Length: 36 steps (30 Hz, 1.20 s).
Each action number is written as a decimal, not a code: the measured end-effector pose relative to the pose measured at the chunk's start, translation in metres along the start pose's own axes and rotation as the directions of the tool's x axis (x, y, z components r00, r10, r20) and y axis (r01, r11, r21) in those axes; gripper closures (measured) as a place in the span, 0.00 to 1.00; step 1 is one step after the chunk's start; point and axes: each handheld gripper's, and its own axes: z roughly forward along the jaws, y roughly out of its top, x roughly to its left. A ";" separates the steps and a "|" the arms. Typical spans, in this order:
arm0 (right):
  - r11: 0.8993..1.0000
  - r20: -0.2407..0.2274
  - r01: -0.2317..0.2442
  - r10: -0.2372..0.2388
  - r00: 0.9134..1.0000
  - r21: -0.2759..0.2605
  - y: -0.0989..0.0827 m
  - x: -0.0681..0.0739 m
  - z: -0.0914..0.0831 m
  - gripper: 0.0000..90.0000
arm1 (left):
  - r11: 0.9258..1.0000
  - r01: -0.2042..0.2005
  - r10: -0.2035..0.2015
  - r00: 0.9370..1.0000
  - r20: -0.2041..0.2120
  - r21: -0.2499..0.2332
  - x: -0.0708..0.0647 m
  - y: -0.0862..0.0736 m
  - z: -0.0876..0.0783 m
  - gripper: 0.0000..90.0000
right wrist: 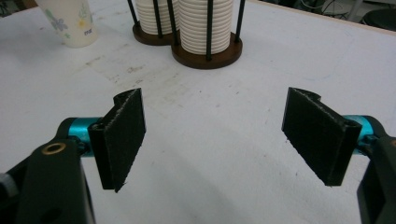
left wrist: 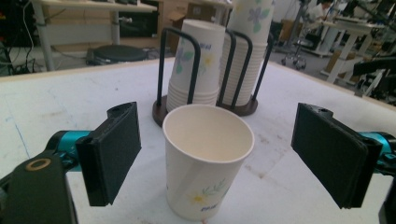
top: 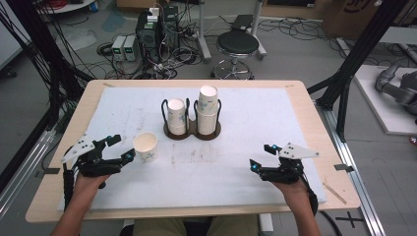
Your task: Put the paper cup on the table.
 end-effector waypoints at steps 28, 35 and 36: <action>0.999 0.084 -0.020 0.022 0.996 -0.033 0.001 0.001 -0.015 0.25 | 0.999 0.001 -0.001 1.000 -0.001 -0.040 0.002 -0.002 -0.012 0.18; 0.999 0.083 -0.021 0.023 0.996 -0.026 -0.001 0.000 -0.016 0.25 | 0.999 -0.002 0.002 1.000 0.001 -0.034 0.001 -0.002 -0.009 0.19; 0.999 0.083 -0.023 0.026 0.996 -0.027 -0.001 0.000 -0.016 0.25 | 0.999 -0.002 0.002 1.000 0.001 -0.033 0.001 -0.002 -0.009 0.19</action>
